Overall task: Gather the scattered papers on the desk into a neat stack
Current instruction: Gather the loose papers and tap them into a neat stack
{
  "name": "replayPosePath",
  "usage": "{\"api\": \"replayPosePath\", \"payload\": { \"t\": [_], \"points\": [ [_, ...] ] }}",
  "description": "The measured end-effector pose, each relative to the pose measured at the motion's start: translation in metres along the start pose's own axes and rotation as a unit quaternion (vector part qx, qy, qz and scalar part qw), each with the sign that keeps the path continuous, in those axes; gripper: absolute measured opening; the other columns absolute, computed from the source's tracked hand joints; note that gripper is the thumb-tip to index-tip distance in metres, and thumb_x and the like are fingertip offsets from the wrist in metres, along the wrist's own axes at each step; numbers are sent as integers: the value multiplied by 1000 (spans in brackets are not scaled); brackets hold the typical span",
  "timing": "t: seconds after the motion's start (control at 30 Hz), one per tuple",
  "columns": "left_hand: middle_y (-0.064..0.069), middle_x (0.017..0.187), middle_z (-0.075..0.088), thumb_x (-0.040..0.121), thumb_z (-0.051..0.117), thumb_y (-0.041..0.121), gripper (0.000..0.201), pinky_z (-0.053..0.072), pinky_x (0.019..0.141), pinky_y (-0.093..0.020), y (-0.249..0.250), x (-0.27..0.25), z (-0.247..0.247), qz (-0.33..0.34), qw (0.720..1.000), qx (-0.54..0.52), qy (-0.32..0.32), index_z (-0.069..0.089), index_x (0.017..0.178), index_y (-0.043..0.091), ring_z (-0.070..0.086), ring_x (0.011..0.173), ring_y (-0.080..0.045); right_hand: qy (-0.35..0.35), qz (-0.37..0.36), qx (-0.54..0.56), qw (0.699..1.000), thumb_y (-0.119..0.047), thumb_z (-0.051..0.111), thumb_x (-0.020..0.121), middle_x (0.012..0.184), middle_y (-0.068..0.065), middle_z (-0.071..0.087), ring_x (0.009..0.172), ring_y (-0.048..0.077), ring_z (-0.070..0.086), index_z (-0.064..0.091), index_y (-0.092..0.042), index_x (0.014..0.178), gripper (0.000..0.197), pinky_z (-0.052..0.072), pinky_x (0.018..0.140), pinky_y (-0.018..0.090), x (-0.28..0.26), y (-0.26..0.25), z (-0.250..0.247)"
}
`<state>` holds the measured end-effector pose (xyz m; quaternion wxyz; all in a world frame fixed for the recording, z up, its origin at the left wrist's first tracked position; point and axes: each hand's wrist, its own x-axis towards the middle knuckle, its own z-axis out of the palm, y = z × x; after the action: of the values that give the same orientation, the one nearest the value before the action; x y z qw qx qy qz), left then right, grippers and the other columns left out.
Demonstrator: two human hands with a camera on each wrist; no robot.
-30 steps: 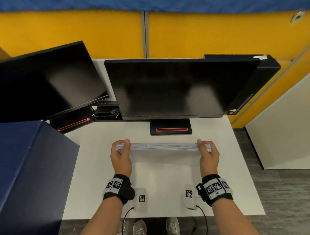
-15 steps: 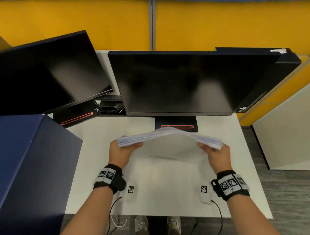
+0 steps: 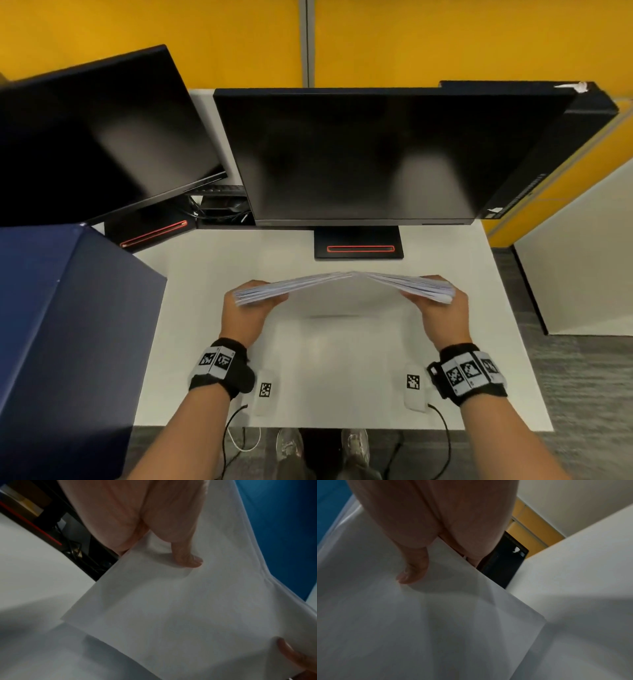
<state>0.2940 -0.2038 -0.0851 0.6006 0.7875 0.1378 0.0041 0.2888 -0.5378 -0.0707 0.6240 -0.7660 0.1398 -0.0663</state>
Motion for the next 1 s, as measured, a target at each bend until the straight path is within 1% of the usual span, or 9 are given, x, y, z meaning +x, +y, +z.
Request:
{"api": "replayPosePath", "payload": {
  "t": [0.17, 0.3, 0.4, 0.47, 0.6, 0.73, 0.83, 0.9, 1.0],
  "points": [
    [21, 75, 76, 75, 85, -1, 20, 50, 67, -14, -9, -7, 2, 5, 1000, 21, -22, 75, 82, 14, 68, 68, 1, -27, 13, -10, 1000, 0, 82, 72, 94, -10, 77, 88, 3, 72, 74, -10, 100, 31, 55, 78, 15, -8, 9, -5],
    [20, 68, 72, 76, 85, 5, 12, 46, 62, -9, 2, -2, 2, 21, 998, 57, -33, 74, 79, 9, 64, 61, 4, -24, 63, -14, 998, -5, 84, 71, 81, -18, 77, 81, 3, 73, 76, -21, 88, 25, 53, 71, 17, -13, 18, -6],
    [25, 69, 72, 76, 86, 11, 17, 47, 62, -8, 47, 12, -21, 97, 984, 140, -46, 74, 77, 23, 66, 66, 6, -18, 39, -29, 999, -4, 84, 70, 76, -13, 76, 70, 1, 67, 74, -21, 82, 24, 50, 67, 11, -11, 7, -17],
    [18, 69, 74, 76, 86, 17, 12, 52, 66, -17, 89, 17, -34, 153, 966, 200, -60, 76, 77, 25, 69, 71, 1, -32, 16, -82, 996, -8, 85, 70, 71, -7, 73, 63, 0, 61, 72, -20, 79, 20, 47, 63, 11, -10, -6, -21],
    [7, 75, 75, 80, 79, 34, 10, 52, 76, -34, 166, 10, -14, 262, 886, 356, -141, 77, 85, 26, 67, 75, -17, -116, -69, -183, 974, -24, 83, 74, 84, -19, 72, 82, -6, 64, 73, -30, 89, 19, 47, 69, 11, -13, -52, 1],
    [8, 80, 73, 84, 71, 48, 18, 56, 72, -35, 190, -4, 19, 309, 836, 409, -196, 71, 93, 32, 68, 78, -17, -155, -111, -139, 972, -22, 79, 79, 62, -26, 66, 63, -7, 61, 66, -40, 75, 22, 42, 57, 8, -23, -92, 41],
    [14, 87, 73, 77, 76, 53, 29, 56, 76, -33, 180, -5, -4, 257, 872, 365, -199, 71, 100, 36, 66, 83, -7, -128, -72, -63, 987, -12, 78, 80, 61, -31, 66, 58, -11, 59, 66, -36, 71, 28, 42, 56, 6, -26, -93, 41],
    [18, 89, 73, 66, 85, 55, 38, 52, 78, -23, 164, -5, -35, 203, 906, 330, -173, 73, 98, 39, 66, 89, -1, -110, -47, -22, 993, -12, 79, 79, 64, -32, 68, 61, -14, 61, 67, -36, 74, 28, 45, 59, 6, -29, -89, 30],
    [20, 99, 75, 54, 95, 43, 51, 47, 85, -14, 130, -11, -54, 148, 972, 143, -112, 73, 99, 33, 67, 96, 0, -82, -42, 39, 995, -5, 78, 78, 69, -35, 69, 66, -15, 64, 66, -34, 80, 32, 49, 60, 6, -34, -88, 20]
  ]
}}
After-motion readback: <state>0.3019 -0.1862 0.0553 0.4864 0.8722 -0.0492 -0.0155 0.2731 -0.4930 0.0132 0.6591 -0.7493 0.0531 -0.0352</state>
